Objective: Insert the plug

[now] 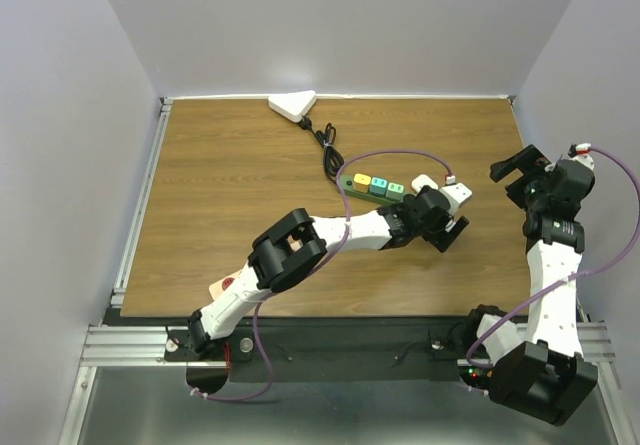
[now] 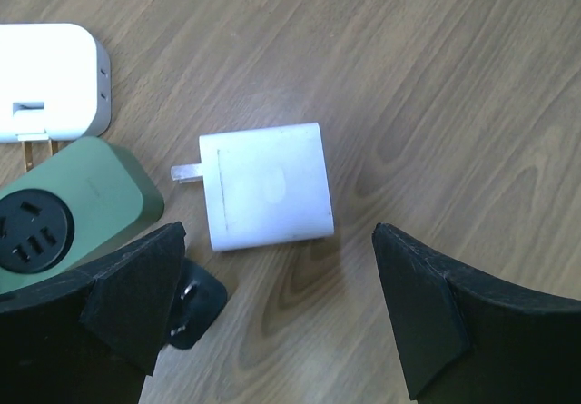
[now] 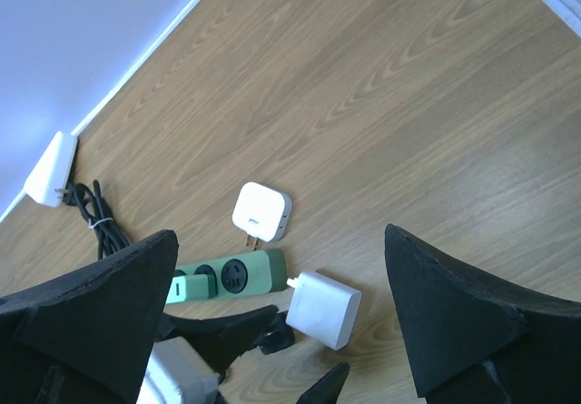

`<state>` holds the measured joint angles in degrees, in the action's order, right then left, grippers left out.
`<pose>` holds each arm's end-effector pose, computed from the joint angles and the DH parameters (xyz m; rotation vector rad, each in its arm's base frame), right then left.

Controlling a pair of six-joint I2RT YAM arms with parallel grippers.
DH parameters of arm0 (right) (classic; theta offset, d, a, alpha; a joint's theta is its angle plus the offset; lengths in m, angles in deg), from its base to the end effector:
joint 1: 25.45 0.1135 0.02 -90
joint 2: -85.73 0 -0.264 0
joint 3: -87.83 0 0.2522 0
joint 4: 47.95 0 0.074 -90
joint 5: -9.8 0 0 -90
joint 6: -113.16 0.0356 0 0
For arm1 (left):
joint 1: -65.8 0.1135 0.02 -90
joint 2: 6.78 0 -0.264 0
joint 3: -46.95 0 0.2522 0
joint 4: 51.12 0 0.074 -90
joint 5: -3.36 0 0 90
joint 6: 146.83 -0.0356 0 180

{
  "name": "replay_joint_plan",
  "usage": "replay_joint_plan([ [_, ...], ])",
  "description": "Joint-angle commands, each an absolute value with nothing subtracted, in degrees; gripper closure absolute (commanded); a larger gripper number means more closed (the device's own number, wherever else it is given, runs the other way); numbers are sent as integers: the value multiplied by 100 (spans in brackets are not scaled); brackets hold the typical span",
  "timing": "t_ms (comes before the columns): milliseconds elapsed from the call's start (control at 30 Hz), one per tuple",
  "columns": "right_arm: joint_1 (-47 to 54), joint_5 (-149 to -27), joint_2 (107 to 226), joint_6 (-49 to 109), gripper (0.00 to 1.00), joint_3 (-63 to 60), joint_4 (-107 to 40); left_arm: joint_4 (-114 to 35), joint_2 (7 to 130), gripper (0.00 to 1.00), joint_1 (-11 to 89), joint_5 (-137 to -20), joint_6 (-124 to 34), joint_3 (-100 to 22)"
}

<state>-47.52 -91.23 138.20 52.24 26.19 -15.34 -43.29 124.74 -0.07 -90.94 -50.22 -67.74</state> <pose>0.1954 -0.0719 0.3197 0.7408 1.8382 0.2700 0.2215 -0.4880 0.1925 0.9831 1.8296 -0.7243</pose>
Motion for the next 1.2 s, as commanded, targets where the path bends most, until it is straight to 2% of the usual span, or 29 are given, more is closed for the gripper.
replay_joint_plan([
  [0, -4786, -9321, 13680, 5261, 0, 2537, -1732, -4624, 12523, 4, 40, -9034, -5085, -7202],
  [367, -4786, -9470, 13574, 5296, 0, 2502, -1714, -4764, 12901, 5, 128, -8893, -4980, -7378],
  [467, -4786, -9470, 13548, 5287, 0, 2502, -1705, -4773, 12971, 21, 164, -8814, -4909, -7395],
  [633, -4786, -9479, 13521, 5269, 0, 2449, -1652, -4738, 12989, 24, 173, -8770, -4918, -7273],
  [733, -4786, -9505, 13521, 5287, 0, 2458, -1644, -4738, 12963, 48, 173, -8787, -4953, -7158],
  [767, -4786, -9514, 13521, 5287, 0, 2458, -1644, -4729, 12945, 65, 173, -8770, -4945, -7132],
  [867, -4786, -9471, 13513, 5235, 0, 2449, -1626, -4747, 12682, 100, 207, -8691, -4857, -6957],
  [1167, -4786, -9848, 13311, 5401, 1, 2406, -1521, -6301, 10372, 100, 823, -8313, -3908, -5164],
])
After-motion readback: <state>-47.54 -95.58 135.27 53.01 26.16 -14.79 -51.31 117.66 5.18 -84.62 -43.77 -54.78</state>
